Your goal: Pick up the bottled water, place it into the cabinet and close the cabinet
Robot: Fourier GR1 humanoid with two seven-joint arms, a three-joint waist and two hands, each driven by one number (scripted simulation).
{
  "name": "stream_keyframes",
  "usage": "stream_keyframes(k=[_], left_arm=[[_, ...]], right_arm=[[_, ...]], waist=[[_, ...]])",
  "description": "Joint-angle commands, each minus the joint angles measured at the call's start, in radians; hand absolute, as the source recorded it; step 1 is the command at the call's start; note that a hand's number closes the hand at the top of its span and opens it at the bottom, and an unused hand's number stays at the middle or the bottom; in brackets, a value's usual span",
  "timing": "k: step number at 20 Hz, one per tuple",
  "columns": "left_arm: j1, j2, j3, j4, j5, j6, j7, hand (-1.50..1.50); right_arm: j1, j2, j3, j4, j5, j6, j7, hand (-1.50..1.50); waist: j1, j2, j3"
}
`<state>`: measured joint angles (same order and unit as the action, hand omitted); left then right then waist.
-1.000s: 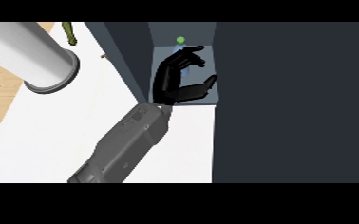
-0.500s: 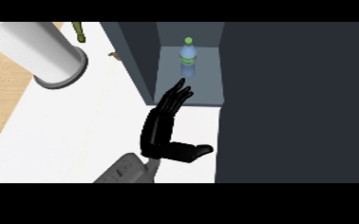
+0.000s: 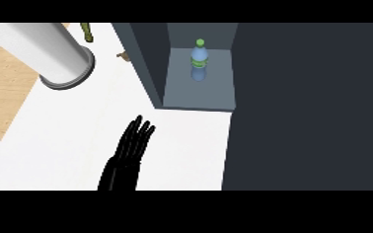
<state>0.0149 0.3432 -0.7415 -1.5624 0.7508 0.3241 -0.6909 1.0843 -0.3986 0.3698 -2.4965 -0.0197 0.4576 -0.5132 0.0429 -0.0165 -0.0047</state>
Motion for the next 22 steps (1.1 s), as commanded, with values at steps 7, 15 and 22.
stream_keyframes(k=[7,15,22], left_arm=[[0.231,0.275,0.094,-0.167,0.042,-0.159,-0.111,-1.5],[0.429,0.446,0.179,-0.242,0.089,-0.312,-0.231,-1.5],[0.441,0.515,0.216,-0.221,0.105,-0.43,-0.253,-1.5]], right_arm=[[-0.157,-0.145,0.078,-0.199,0.214,0.064,0.126,1.5],[-0.274,-0.078,0.296,-0.161,0.183,-0.008,0.344,1.5],[-0.494,-0.089,0.323,-0.115,0.134,0.013,0.451,1.5]], waist=[[0.016,0.0,-0.005],[0.036,0.013,-0.004],[0.081,0.029,-0.008]])
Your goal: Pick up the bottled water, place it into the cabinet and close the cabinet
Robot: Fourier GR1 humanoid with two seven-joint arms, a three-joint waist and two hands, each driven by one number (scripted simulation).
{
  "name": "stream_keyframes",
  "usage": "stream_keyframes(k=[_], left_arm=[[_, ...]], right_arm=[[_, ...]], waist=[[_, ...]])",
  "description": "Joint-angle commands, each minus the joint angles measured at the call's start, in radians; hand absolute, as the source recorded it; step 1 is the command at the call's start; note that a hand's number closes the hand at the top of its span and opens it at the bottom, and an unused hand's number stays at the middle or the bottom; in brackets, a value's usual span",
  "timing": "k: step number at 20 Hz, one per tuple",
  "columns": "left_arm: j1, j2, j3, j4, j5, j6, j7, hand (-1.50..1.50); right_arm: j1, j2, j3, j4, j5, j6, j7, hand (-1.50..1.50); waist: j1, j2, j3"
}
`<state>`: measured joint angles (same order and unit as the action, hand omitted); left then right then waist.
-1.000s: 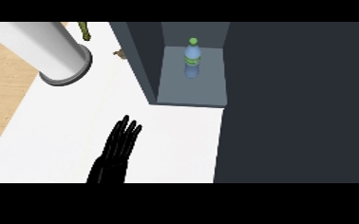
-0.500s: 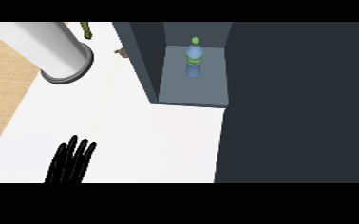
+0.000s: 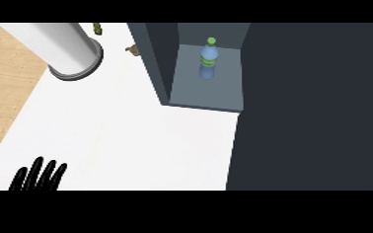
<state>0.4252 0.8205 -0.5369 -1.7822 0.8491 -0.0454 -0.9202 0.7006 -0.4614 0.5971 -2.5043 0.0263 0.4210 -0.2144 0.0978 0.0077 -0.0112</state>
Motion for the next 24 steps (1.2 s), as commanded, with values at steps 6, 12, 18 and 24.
stream_keyframes(k=[6,12,18,24], left_arm=[[0.036,0.087,0.064,0.026,0.031,-0.104,-0.029,-1.5],[0.035,0.112,0.085,0.012,0.048,-0.134,-0.019,-1.5],[0.026,0.138,0.113,0.012,0.054,-0.158,-0.021,-1.5],[0.02,0.154,0.146,0.004,0.072,-0.17,-0.024,-1.5]], right_arm=[[-0.273,-0.015,0.113,-0.023,0.071,0.046,0.239,1.5],[-0.371,0.023,0.105,0.049,0.004,0.027,0.285,1.5],[-0.386,0.07,0.099,0.079,-0.029,-0.004,0.315,1.5],[-0.364,0.122,0.072,0.137,-0.094,-0.02,0.306,1.5]], waist=[[0.05,0.008,-0.006],[0.071,0.023,-0.007],[0.073,0.028,-0.009],[0.089,0.045,-0.005]])
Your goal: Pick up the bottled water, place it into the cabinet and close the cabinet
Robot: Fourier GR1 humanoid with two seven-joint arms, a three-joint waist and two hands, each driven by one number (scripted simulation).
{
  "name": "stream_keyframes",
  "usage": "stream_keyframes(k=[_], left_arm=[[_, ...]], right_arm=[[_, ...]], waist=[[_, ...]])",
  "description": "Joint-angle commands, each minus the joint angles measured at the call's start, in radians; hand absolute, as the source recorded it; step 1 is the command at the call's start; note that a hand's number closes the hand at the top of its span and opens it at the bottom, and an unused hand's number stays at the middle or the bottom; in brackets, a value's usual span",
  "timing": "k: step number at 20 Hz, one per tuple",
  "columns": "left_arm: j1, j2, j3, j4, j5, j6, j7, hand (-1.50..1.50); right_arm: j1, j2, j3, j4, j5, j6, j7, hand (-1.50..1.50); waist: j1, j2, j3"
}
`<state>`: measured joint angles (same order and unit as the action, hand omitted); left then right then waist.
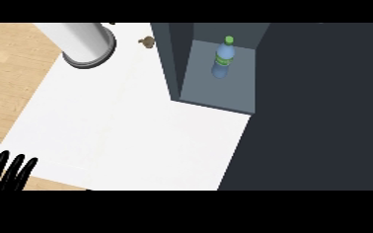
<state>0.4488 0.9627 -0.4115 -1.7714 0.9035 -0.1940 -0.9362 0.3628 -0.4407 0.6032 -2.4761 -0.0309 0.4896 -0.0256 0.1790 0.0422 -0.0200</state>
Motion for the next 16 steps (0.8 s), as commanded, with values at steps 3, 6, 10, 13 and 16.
stream_keyframes(k=[3,6,10,13,16], left_arm=[[0.003,0.024,0.014,0.001,0.002,-0.039,-0.006,-1.5],[-0.006,0.032,0.042,0.009,0.014,-0.042,-0.011,-1.5],[-0.004,0.03,0.041,0.003,0.02,-0.055,-0.007,-1.5],[0.005,0.019,0.04,0.01,0.019,-0.053,-0.012,-1.5],[0.008,0.025,0.051,0.005,0.028,-0.046,-0.002,-1.5]], right_arm=[[-0.017,0.114,0.032,0.119,-0.077,-0.089,0.111,1.5],[-0.016,0.149,0.037,0.149,-0.123,-0.101,0.124,1.5],[-0.052,0.157,0.019,0.209,-0.217,-0.078,0.15,1.5],[-0.13,0.218,-0.048,0.28,-0.236,-0.135,0.189,1.5],[-0.241,0.286,-0.145,0.372,-0.241,-0.196,0.219,1.5]], waist=[[0.024,0.023,0.004],[0.025,0.021,0.005],[0.038,0.023,0.008],[0.027,0.013,0.008],[0.012,0.005,0.012]])
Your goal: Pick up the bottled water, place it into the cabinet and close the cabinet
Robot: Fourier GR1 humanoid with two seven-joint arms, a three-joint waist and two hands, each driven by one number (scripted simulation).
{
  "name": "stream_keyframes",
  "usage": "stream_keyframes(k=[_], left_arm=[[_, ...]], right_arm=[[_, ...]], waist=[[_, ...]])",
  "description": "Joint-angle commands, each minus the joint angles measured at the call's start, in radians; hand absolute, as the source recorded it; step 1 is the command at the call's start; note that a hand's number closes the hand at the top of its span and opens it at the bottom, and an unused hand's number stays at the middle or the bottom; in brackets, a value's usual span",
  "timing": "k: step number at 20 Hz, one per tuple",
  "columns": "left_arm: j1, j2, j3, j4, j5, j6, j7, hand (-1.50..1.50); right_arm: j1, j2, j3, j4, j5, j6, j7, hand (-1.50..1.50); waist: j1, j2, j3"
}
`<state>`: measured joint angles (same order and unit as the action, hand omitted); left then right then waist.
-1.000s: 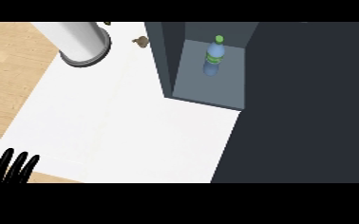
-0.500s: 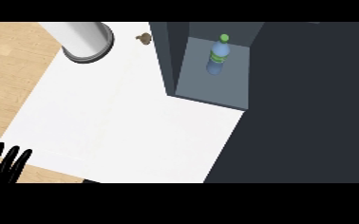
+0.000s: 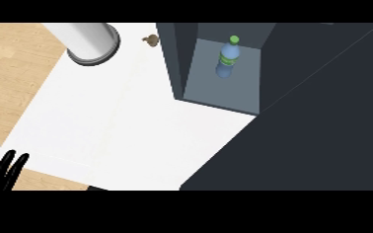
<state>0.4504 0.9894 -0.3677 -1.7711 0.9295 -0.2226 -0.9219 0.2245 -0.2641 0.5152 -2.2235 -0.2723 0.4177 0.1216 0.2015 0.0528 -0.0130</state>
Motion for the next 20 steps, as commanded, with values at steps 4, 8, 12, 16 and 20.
stream_keyframes(k=[4,8,12,16,20], left_arm=[[0.012,0.009,0.02,0.022,0.037,-0.053,-0.003,-1.5],[0.015,0.0,0.018,0.018,0.036,-0.061,-0.004,-1.5],[0.056,0.011,0.013,0.018,0.023,-0.086,-0.009,-1.5],[0.024,-0.009,0.033,0.008,0.045,-0.063,0.006,-1.5],[0.019,0.011,0.058,0.005,0.073,-0.075,0.034,-1.5]], right_arm=[[-0.258,0.185,-0.157,0.247,0.014,-0.206,0.124,1.5],[-0.473,0.251,-0.234,0.43,0.039,-0.284,0.193,1.5],[-0.681,0.262,-0.325,0.629,0.058,-0.319,0.202,1.5],[-0.894,0.263,-0.409,0.845,0.066,-0.329,0.193,1.5],[-0.982,0.264,-0.433,0.956,0.048,-0.314,0.169,1.5]], waist=[[-0.032,-0.011,0.006],[-0.044,-0.021,0.008],[-0.038,-0.026,0.01],[-0.07,-0.025,0.012],[-0.093,-0.027,0.013]])
